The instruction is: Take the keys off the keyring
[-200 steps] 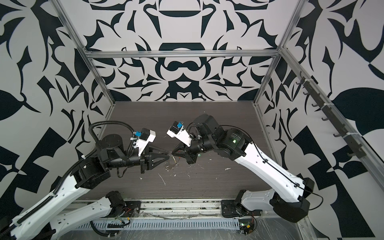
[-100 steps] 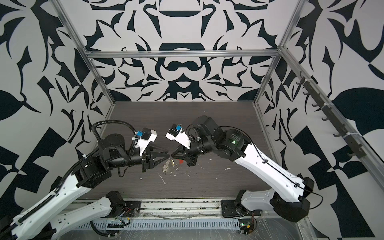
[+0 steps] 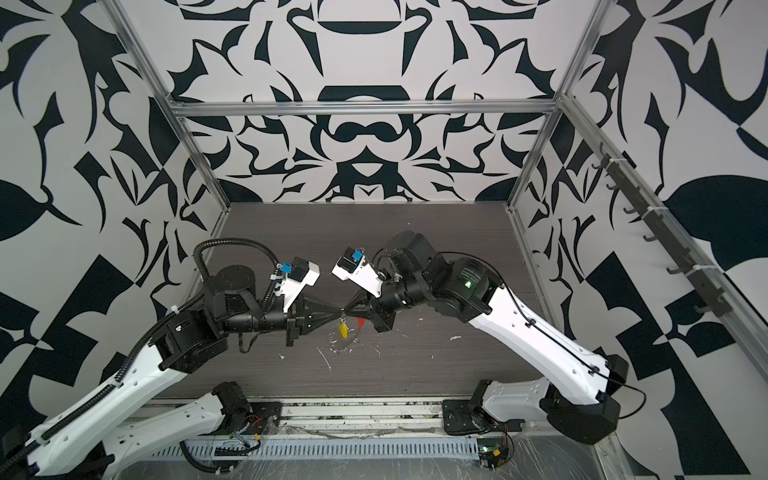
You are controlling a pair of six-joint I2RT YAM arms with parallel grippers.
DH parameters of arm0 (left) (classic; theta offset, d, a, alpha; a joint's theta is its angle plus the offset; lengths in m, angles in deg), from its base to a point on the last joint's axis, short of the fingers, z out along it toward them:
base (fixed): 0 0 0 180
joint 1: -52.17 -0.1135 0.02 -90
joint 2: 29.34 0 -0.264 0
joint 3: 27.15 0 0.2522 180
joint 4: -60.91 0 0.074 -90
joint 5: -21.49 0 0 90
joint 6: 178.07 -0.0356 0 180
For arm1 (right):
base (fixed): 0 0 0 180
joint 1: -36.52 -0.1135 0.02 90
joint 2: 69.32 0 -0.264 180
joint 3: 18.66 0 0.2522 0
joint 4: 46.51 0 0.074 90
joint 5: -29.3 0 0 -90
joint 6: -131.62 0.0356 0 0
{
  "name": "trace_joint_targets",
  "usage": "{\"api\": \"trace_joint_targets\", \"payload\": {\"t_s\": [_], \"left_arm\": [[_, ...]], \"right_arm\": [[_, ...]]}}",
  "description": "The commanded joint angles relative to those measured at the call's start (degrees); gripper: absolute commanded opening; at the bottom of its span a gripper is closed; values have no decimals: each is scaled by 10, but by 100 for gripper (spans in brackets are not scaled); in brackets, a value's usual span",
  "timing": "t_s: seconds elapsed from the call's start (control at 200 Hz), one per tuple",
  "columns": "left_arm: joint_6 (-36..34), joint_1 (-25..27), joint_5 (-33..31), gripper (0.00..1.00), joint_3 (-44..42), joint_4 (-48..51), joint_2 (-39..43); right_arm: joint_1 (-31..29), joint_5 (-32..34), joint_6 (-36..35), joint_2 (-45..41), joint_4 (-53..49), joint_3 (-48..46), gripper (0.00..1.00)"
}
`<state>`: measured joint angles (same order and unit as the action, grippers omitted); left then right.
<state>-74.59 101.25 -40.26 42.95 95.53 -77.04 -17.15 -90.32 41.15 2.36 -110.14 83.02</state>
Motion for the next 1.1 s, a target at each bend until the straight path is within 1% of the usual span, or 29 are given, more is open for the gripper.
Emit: {"api": "trace_joint_targets", "payload": {"t_s": [0.0,0.1,0.265,0.38,0.55,0.655,0.745,0.86,0.955,1.02,1.1], "left_arm": [[16,-3,1,0,9,-26,7],[27,-3,-21,0,-5,-53,19],[46,-2,-98,0,-61,-136,77],[52,-2,-135,0,-105,-207,115],[59,-1,-170,0,-155,-308,131],[62,-1,-191,0,-174,-364,119],[64,-1,-209,0,-178,-391,103],[60,1,-224,0,-177,-407,84],[50,8,-247,0,-178,-410,74],[37,19,-268,0,-180,-410,71],[13,37,-292,0,-183,-414,66]], "right_arm": [[-3,10,1,-19,46,6,0],[-2,30,19,-46,105,-27,0],[-3,93,46,-127,234,-125,24],[-2,125,72,-172,326,-201,34],[-2,130,106,-187,405,-267,38],[-3,128,123,-183,438,-289,39],[-2,136,134,-186,461,-306,41],[-2,161,145,-198,487,-331,44],[-3,200,164,-212,513,-357,47],[-2,220,168,-222,524,-373,49],[-3,230,161,-232,524,-386,50]]}}
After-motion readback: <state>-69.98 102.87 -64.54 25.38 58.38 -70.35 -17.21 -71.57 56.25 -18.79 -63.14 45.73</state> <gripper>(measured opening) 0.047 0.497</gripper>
